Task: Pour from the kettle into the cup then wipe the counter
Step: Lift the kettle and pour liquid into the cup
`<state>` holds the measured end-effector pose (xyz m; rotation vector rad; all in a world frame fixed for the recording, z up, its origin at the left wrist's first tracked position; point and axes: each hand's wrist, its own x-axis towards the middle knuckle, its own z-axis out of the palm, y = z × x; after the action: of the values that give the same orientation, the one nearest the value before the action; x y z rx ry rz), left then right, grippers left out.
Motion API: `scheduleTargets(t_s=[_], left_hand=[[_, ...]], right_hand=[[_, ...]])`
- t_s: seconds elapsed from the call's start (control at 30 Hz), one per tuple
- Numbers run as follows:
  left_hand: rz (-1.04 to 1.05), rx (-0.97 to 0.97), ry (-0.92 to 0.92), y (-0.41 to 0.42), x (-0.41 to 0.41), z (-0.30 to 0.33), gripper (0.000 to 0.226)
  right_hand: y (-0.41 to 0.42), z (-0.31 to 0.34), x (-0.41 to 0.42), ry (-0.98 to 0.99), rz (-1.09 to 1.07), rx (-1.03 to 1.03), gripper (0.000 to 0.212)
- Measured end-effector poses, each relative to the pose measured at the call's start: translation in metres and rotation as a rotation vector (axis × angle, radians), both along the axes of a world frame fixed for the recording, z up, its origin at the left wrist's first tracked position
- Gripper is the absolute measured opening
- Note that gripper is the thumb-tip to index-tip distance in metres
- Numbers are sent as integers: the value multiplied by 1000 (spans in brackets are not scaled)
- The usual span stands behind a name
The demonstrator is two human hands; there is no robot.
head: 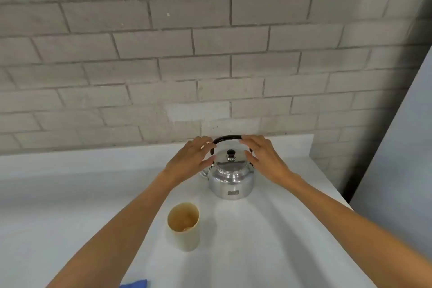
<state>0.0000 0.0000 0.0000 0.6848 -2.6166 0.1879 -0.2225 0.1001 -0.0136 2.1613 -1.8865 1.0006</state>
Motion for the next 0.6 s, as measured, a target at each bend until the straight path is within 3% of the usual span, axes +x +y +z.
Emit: scheduleTargets(t_s=[0.23, 0.43, 0.6], left_hand=[[-45, 25, 26, -25, -23, -17, 55], [-72, 271, 153, -40, -37, -33, 58], [-25, 506, 273, -50, -48, -45, 60]], right_hand=[[-35, -13, -17, -96, 36, 67, 45], [-57, -23, -23, -338, 121, 120, 47], [-67, -27, -18, -531, 151, 47, 41]])
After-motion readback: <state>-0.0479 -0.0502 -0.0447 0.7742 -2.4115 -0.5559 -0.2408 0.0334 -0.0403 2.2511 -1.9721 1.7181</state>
